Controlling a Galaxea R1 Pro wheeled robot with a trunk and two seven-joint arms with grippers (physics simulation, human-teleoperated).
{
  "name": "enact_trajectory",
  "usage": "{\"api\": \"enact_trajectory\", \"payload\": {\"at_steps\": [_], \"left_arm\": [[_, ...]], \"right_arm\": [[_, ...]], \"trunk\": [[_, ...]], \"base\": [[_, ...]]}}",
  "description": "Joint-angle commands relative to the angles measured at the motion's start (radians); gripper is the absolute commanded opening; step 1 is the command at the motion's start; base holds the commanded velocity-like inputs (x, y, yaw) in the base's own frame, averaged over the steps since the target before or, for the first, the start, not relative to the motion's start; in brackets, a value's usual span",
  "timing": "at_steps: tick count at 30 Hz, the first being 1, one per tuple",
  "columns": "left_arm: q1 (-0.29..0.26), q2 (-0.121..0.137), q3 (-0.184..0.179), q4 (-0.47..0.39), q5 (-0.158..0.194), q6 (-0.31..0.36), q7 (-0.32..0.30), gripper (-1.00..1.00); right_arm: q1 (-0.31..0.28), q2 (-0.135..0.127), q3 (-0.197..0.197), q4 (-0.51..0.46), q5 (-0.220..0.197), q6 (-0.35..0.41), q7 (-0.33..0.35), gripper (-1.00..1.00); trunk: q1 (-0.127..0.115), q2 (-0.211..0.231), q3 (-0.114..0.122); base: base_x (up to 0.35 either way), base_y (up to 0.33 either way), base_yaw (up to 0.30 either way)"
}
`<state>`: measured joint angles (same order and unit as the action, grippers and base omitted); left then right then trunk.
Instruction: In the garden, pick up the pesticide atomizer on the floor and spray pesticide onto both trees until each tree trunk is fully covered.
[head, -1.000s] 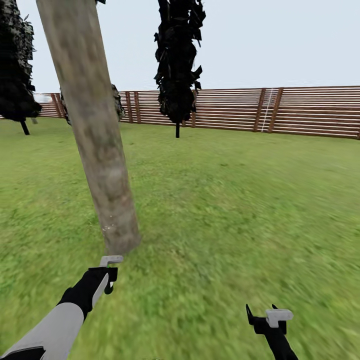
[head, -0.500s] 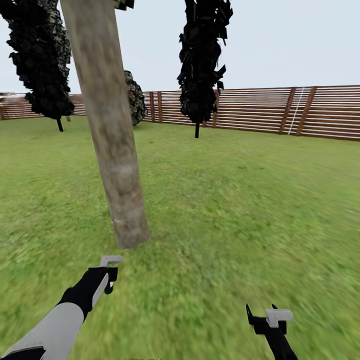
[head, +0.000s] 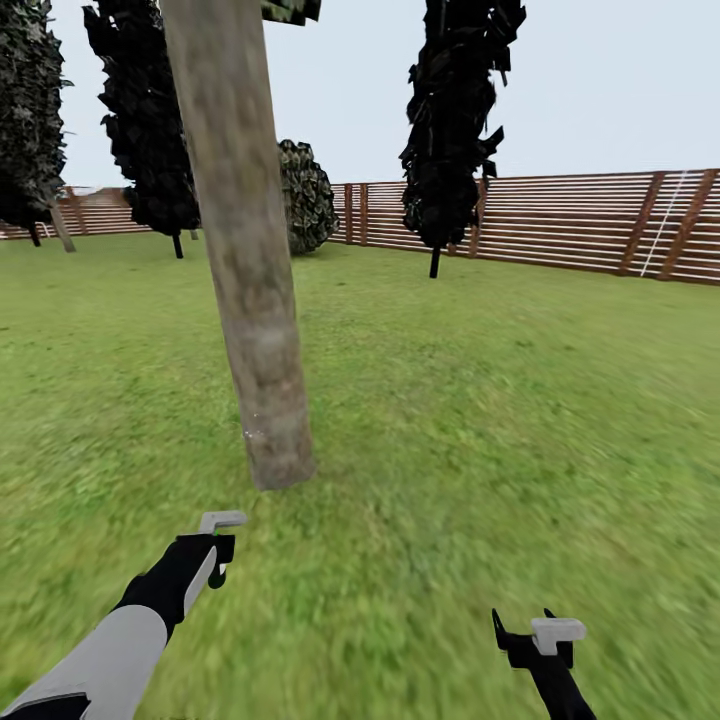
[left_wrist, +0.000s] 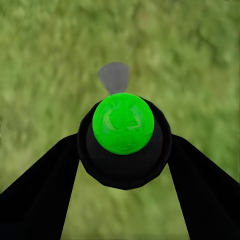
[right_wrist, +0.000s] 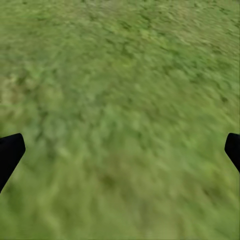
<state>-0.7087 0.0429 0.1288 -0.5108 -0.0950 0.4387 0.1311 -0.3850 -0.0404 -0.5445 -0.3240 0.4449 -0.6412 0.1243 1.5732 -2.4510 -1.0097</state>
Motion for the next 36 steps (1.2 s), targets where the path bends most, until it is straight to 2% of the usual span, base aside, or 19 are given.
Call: {"api": "enact_trajectory", "payload": {"at_steps": [1,12,18,23,24,25,30,34,36], "left_arm": [[0.000,0.000,0.000,0.000,-0.001,0.000,-0.001,-1.00],[0.000,-0.001,-0.001,0.000,0.001,0.000,-0.001,-1.00],[0.000,-0.001,-0.001,0.001,0.001,0.000,-0.001,-1.00],[0.000,-0.003,0.002,0.001,0.002,0.001,-0.002,-1.00],[0.000,-0.008,0.001,0.001,0.002,0.001,-0.003,-1.00],[0.000,-0.028,-0.004,0.008,-0.005,0.001,-0.002,-1.00],[-0.014,-0.039,-0.009,0.010,-0.011,0.022,0.004,-1.00],[-0.078,-0.049,-0.008,0.008,-0.006,0.094,0.075,-1.00],[-0.100,-0.078,-0.008,0.011,-0.007,0.112,0.090,-1.00]], "right_arm": [[0.000,0.000,0.000,0.000,0.000,0.000,0.000,1.00],[0.000,0.000,0.000,0.000,0.000,0.000,0.000,1.00],[0.000,-0.001,0.000,-0.001,-0.001,0.000,0.000,1.00],[0.000,-0.001,0.000,-0.002,-0.002,0.000,0.000,1.00],[0.000,0.000,0.000,-0.002,-0.002,0.000,0.000,1.00],[0.000,0.000,0.000,-0.003,-0.001,0.000,0.000,1.00],[0.000,-0.001,0.000,-0.003,0.000,0.000,0.000,1.00],[0.000,-0.001,0.000,-0.005,0.000,0.000,0.000,1.00],[0.000,-0.001,0.000,-0.006,0.000,0.000,0.000,1.00]], "trunk": [[0.000,0.000,0.000],[0.000,0.000,0.000],[0.000,0.000,0.000],[0.000,0.000,0.002],[0.000,0.000,0.002],[0.000,0.000,0.002],[0.000,0.000,0.002],[0.000,0.000,0.002],[0.000,0.000,0.002]], "base": [[0.133,-0.275,0.277],[0.096,-0.275,0.250],[0.003,-0.268,0.023],[0.000,-0.068,-0.173],[0.000,-0.009,-0.101],[0.000,-0.002,-0.027],[0.000,-0.001,-0.007],[0.000,0.000,0.000],[0.000,0.000,0.000]]}}
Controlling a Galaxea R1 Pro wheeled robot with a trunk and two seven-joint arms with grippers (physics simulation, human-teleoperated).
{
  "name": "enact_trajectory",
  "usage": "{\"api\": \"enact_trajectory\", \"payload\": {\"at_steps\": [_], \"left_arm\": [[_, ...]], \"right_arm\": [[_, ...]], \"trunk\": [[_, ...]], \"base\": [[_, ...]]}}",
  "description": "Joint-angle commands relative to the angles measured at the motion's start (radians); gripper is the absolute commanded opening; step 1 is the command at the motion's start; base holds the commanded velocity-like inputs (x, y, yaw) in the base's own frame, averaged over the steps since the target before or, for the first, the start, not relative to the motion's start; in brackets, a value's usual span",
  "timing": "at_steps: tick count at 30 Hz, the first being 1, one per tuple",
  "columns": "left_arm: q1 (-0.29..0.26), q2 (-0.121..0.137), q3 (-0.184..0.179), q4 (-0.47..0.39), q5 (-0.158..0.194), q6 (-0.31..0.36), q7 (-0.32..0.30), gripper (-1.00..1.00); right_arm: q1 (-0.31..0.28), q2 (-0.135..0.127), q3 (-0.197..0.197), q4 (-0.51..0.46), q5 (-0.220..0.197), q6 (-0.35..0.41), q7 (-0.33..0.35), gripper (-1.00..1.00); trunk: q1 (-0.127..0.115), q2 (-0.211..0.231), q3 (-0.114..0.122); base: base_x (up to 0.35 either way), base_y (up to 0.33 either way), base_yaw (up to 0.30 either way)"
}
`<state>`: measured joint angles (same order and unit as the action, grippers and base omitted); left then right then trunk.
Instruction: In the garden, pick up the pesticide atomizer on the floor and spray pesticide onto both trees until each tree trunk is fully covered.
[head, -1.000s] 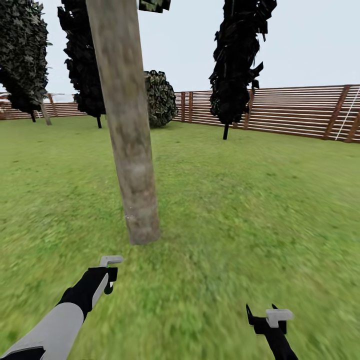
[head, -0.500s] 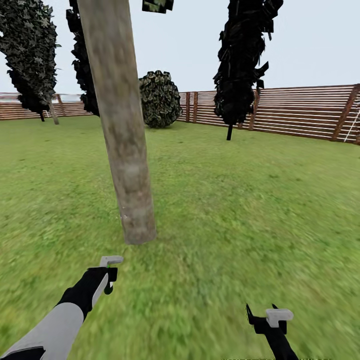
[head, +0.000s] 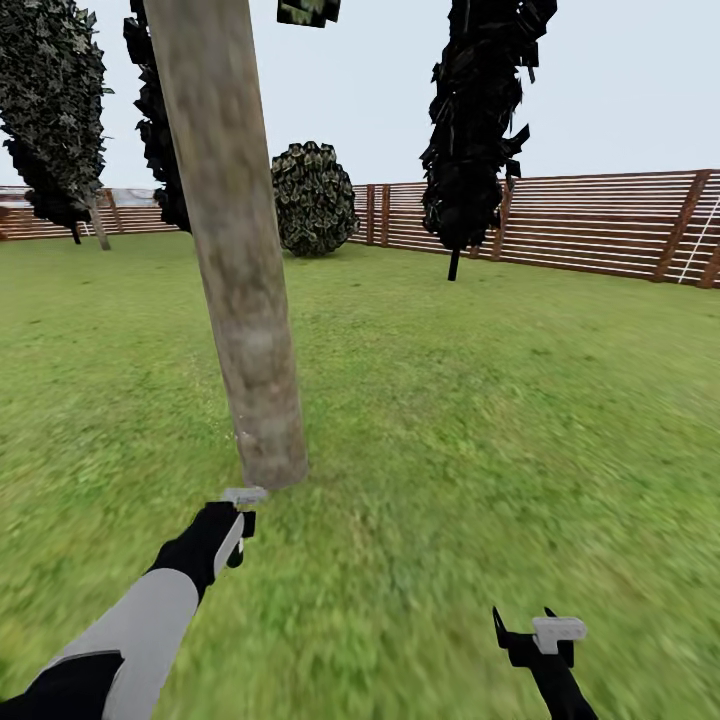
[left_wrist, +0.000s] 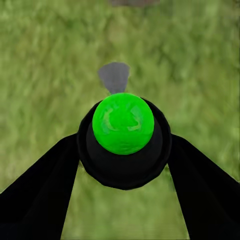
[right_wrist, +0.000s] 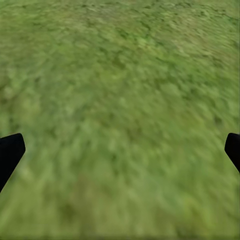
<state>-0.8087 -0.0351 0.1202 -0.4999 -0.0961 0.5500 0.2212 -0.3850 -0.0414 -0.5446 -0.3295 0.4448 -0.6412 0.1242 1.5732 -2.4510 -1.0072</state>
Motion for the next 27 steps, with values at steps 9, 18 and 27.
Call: {"api": "enact_trajectory", "payload": {"at_steps": [9,18,27], "left_arm": [[-0.014,-0.093,-0.003,-0.001,-0.011,0.011,0.012,-1.00],[0.001,-0.020,-0.006,-0.012,-0.010,0.011,0.007,-1.00],[-0.007,-0.076,-0.021,-0.012,-0.006,0.012,0.003,-1.00]], "right_arm": [[0.000,0.000,0.000,0.000,0.000,0.000,0.000,1.00],[0.000,0.000,0.000,0.002,0.000,0.000,0.000,1.00],[0.000,0.000,0.000,0.003,0.000,0.000,0.000,1.00]], "trunk": [[0.000,0.000,0.000],[0.000,0.000,0.000],[0.000,0.000,0.000]], "base": [[0.000,0.000,0.000],[0.101,0.000,0.000],[0.287,0.000,0.000]]}}
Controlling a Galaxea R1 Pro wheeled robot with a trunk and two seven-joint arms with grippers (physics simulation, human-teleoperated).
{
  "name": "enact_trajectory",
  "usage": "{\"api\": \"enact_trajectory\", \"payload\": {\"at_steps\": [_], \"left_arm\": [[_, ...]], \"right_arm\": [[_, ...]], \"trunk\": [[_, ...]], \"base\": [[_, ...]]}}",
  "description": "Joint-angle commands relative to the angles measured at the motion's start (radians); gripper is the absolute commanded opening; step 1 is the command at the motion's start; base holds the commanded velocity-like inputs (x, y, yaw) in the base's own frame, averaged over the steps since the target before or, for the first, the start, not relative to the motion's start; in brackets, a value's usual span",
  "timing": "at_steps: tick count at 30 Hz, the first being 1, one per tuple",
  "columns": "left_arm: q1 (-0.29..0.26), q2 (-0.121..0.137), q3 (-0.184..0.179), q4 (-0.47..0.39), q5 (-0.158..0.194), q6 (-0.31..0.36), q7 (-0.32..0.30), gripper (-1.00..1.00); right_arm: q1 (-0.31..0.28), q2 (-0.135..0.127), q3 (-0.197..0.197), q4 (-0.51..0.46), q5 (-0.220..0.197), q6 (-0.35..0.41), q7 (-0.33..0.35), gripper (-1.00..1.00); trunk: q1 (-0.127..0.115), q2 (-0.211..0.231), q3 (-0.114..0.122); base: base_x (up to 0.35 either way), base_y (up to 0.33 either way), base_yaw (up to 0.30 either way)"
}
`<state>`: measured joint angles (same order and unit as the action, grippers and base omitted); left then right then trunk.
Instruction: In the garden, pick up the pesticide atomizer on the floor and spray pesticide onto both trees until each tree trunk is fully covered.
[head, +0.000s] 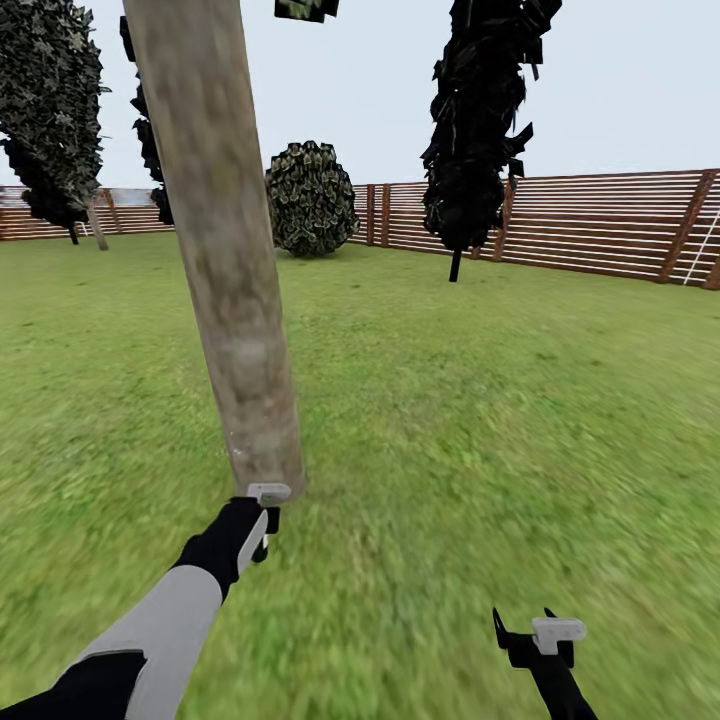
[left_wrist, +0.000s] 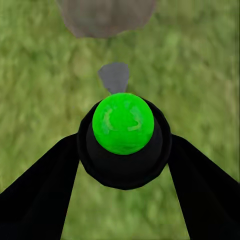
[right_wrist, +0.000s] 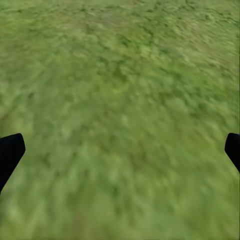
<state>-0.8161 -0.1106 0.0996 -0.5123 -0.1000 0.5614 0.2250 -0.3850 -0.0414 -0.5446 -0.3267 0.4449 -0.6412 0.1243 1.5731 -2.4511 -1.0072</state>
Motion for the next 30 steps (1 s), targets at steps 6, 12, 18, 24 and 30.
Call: {"api": "enact_trajectory", "payload": {"at_steps": [6,12,18,24,30], "left_arm": [[-0.003,0.066,0.000,0.000,-0.006,0.002,-0.001,-1.00],[-0.004,0.118,0.002,-0.002,0.005,0.001,-0.006,-1.00],[-0.006,-0.001,0.000,-0.025,0.002,0.002,-0.004,-1.00],[-0.004,0.006,0.001,-0.032,-0.004,0.004,-0.006,-1.00],[-0.002,0.117,0.009,-0.032,0.008,0.026,-0.013,-1.00]], "right_arm": [[0.000,0.000,0.000,0.000,0.000,0.000,0.000,1.00],[0.000,0.000,0.000,0.000,0.000,0.000,0.000,1.00],[0.000,0.000,0.000,0.000,0.000,0.000,0.000,1.00],[0.000,0.000,0.000,0.000,0.000,0.000,0.000,1.00],[0.000,0.000,0.000,0.000,0.000,0.000,0.000,1.00]], "trunk": [[0.000,0.000,0.000],[0.000,0.000,0.000],[0.000,0.000,0.000],[0.000,0.000,0.000],[0.000,0.000,0.000]], "base": [[0.011,0.000,0.000],[0.000,0.000,0.000],[0.211,0.000,0.000],[0.086,0.000,0.000],[0.001,0.000,0.000]]}}
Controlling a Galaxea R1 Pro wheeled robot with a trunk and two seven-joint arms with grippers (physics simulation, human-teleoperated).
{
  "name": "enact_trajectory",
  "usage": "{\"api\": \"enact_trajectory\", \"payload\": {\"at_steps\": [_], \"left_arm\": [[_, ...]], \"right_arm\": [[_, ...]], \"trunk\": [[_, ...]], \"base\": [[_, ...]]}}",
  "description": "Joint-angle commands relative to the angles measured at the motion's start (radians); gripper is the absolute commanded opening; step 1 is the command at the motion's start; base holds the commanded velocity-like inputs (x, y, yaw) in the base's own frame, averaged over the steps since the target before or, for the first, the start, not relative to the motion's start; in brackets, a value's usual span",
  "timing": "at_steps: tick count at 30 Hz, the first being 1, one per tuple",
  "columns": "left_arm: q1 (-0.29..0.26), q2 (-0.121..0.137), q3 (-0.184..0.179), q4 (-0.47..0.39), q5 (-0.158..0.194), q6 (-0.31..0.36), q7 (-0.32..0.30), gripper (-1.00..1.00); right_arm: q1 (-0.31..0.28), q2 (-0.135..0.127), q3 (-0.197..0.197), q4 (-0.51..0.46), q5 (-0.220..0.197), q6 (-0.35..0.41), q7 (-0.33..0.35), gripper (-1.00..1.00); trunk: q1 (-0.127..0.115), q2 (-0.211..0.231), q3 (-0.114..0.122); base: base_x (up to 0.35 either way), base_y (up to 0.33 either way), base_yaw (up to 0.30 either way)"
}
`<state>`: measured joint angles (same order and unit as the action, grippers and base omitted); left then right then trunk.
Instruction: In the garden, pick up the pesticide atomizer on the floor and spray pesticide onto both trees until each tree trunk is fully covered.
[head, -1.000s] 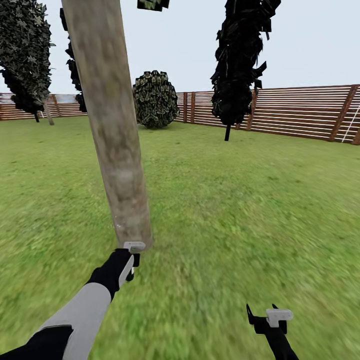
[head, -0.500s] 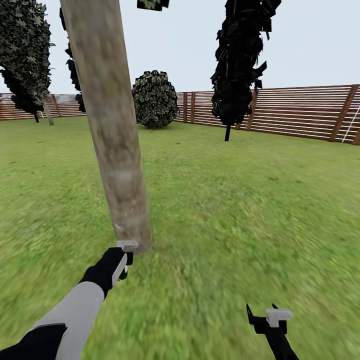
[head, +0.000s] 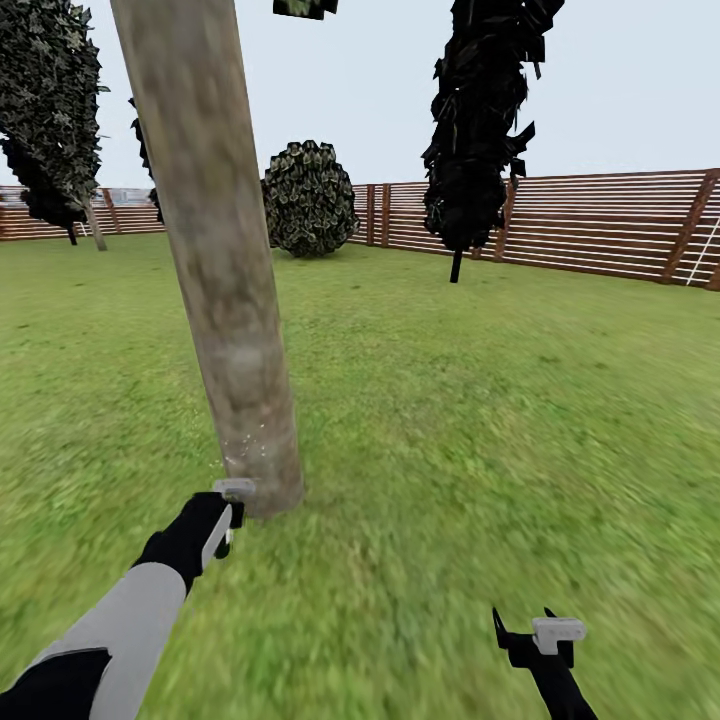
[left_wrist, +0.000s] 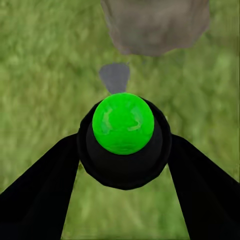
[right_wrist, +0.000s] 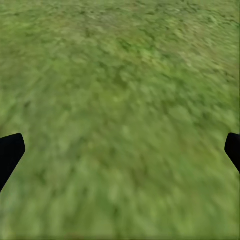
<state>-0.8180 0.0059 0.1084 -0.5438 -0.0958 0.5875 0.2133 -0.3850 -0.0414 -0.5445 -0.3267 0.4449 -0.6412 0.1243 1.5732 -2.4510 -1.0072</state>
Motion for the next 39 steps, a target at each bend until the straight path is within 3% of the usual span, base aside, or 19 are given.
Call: {"api": "enact_trajectory", "payload": {"at_steps": [1,3,6,8,10,11,12,13,14,16,18,22,26,28,32,33,35,37,39], "left_arm": [[0.001,0.005,0.000,0.000,0.004,0.000,-0.009,-1.00],[-0.001,-0.008,-0.005,-0.002,0.004,0.001,-0.028,-1.00],[-0.003,-0.104,-0.008,-0.001,0.002,0.004,-0.036,-1.00],[-0.003,-0.122,-0.009,-0.001,0.002,0.006,-0.037,-1.00],[-0.003,-0.114,-0.006,-0.001,0.003,0.011,-0.038,-1.00],[-0.003,-0.096,-0.005,-0.001,0.003,0.012,-0.044,-1.00],[-0.002,-0.045,-0.002,-0.001,0.004,0.013,-0.080,-1.00],[-0.001,-0.019,-0.002,-0.001,0.003,0.014,-0.114,-1.00],[-0.001,0.005,-0.001,-0.001,0.003,0.014,-0.146,-1.00],[-0.001,0.028,-0.003,-0.001,0.001,0.016,-0.178,-1.00],[-0.003,0.022,-0.007,-0.010,-0.001,0.042,-0.190,-1.00],[0.000,-0.043,-0.015,-0.161,-0.005,0.126,-0.192,-1.00],[-0.003,-0.035,-0.032,-0.200,-0.009,0.156,-0.192,-1.00],[-0.010,0.016,-0.032,-0.242,-0.008,0.225,-0.194,-1.00],[-0.022,0.103,-0.033,-0.295,-0.003,0.289,-0.198,-1.00],[-0.023,0.108,-0.034,-0.301,-0.003,0.295,-0.198,-1.00],[-0.023,0.103,-0.035,-0.309,-0.003,0.305,-0.199,-1.00],[-0.029,0.046,-0.067,-0.319,-0.002,0.311,-0.199,-1.00],[-0.031,0.020,-0.075,-0.324,-0.002,0.312,-0.200,-1.00]], "right_arm": [[0.000,0.000,0.000,0.000,0.000,0.000,0.000,1.00],[0.000,0.000,0.000,0.000,0.000,0.000,0.000,1.00],[0.000,0.000,0.000,0.000,0.000,0.000,0.000,1.00],[0.000,0.000,0.000,0.000,0.000,0.000,0.000,1.00],[0.000,0.000,0.000,0.000,0.000,0.000,0.000,1.00],[0.000,0.000,0.000,0.000,0.000,0.000,0.000,1.00],[0.000,0.000,0.000,0.000,0.000,0.000,0.000,1.00],[0.000,0.000,0.000,0.000,0.000,0.000,0.000,1.00],[0.000,0.000,0.000,0.000,0.000,0.000,0.000,1.00],[0.000,0.000,0.000,0.000,0.000,0.000,0.000,1.00],[0.000,0.000,0.000,0.000,0.000,0.000,0.000,1.00],[0.000,0.000,0.000,0.000,0.000,0.000,0.000,1.00],[0.000,0.000,0.000,0.000,0.000,0.000,0.000,1.00],[0.000,0.000,0.000,0.000,0.000,0.000,0.000,1.00],[0.000,0.000,0.000,0.000,0.000,0.000,0.000,1.00],[0.000,0.000,0.000,0.000,0.000,0.000,0.000,1.00],[0.000,0.000,0.000,0.000,0.000,0.000,0.000,1.00],[0.000,0.000,0.000,0.000,0.000,0.000,0.000,1.00],[0.000,0.000,0.000,0.000,0.000,0.000,0.000,1.00]], "trunk": [[0.000,0.000,0.000],[0.000,0.000,0.000],[0.000,0.000,0.000],[0.000,0.000,0.000],[0.000,0.000,0.000],[0.000,0.000,0.000],[0.000,0.000,0.000],[0.000,0.000,0.000],[0.000,0.000,0.000],[0.000,0.000,0.000],[0.000,0.000,0.000],[0.000,0.000,0.000],[0.000,0.000,0.000],[0.000,0.000,0.000],[0.000,0.000,0.000],[0.000,0.000,0.000],[0.000,0.000,0.000],[0.000,0.000,0.000],[0.000,0.000,0.000]], "base": [[0.000,0.000,0.000],[0.000,0.000,0.000],[0.000,0.000,0.000],[0.000,0.000,0.000],[0.000,0.000,0.000],[0.000,0.000,0.000],[0.000,0.000,0.000],[0.000,0.000,0.000],[0.000,0.000,0.000],[0.000,0.000,0.000],[0.000,0.000,0.000],[-0.131,0.000,0.000],[-0.074,0.000,0.000],[-0.007,0.000,0.000],[-0.001,0.000,0.000],[0.000,0.000,0.000],[0.026,0.000,0.000],[0.279,0.000,0.000],[0.233,0.000,0.000]]}}
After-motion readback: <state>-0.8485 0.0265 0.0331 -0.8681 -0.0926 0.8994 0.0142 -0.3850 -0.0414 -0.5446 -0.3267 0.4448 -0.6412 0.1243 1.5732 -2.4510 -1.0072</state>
